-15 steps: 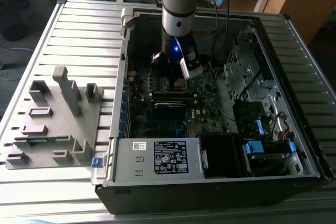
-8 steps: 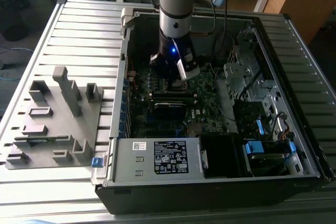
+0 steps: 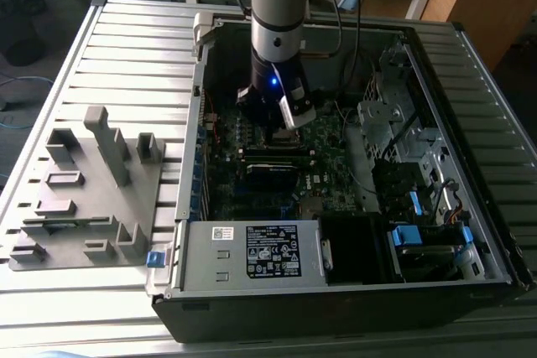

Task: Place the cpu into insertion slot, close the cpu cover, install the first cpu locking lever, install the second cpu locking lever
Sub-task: 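Install the second cpu locking lever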

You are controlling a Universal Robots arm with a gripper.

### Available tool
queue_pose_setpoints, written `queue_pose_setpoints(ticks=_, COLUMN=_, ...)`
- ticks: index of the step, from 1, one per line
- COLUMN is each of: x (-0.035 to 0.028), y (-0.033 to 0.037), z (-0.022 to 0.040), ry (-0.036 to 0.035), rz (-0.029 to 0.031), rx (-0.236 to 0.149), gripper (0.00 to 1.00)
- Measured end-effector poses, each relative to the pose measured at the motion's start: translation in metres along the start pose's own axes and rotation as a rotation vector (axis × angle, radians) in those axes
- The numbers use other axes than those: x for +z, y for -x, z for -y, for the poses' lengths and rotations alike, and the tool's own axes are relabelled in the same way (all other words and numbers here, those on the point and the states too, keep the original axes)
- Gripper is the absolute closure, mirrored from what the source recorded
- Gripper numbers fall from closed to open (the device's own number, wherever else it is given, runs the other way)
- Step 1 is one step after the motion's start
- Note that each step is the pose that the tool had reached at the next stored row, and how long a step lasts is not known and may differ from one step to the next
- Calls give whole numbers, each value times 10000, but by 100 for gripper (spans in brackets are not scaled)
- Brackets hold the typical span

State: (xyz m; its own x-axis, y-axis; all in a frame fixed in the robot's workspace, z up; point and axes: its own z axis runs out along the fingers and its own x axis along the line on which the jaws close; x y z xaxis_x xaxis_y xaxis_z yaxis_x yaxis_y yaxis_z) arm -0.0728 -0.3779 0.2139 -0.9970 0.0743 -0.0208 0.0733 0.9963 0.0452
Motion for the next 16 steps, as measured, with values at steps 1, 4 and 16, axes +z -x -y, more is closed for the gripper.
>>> queue_pose_setpoints(ticks=1, x=-1, y=-3, z=1, ry=-1, rz=-1, rx=0, gripper=89)
queue_pose_setpoints(ticks=4, x=-1, y=-15, z=2, ry=-1, rz=3, rx=0, gripper=89)
queue_pose_setpoints(ticks=16, x=-2, y=-18, z=37, ry=0, rz=5, rx=0, gripper=89)
